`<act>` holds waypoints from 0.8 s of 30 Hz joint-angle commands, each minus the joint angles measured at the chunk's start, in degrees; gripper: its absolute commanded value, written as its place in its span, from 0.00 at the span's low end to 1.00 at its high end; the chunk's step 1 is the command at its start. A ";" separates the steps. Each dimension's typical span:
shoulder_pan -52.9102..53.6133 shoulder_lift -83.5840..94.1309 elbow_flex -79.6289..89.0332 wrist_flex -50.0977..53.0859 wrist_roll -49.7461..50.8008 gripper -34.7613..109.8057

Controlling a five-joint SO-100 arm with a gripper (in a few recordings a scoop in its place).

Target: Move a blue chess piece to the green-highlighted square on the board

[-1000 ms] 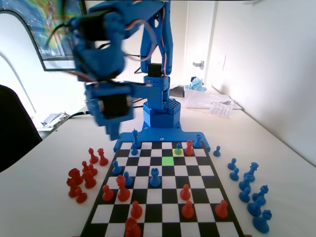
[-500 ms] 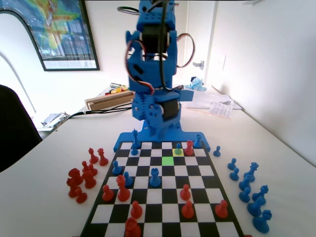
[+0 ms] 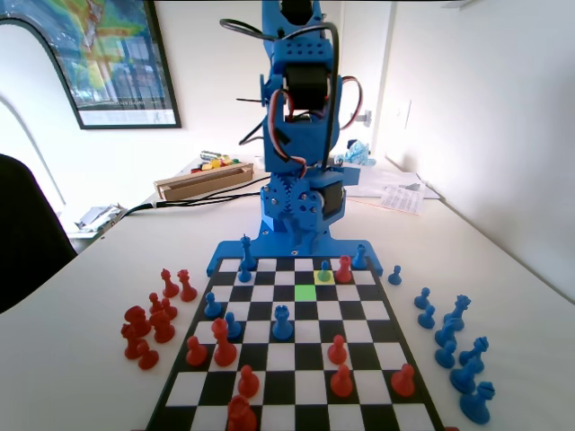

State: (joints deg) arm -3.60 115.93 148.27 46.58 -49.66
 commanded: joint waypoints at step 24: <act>-2.29 -3.25 -0.35 -5.10 0.00 0.32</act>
State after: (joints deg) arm -6.24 112.32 149.59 41.40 -51.33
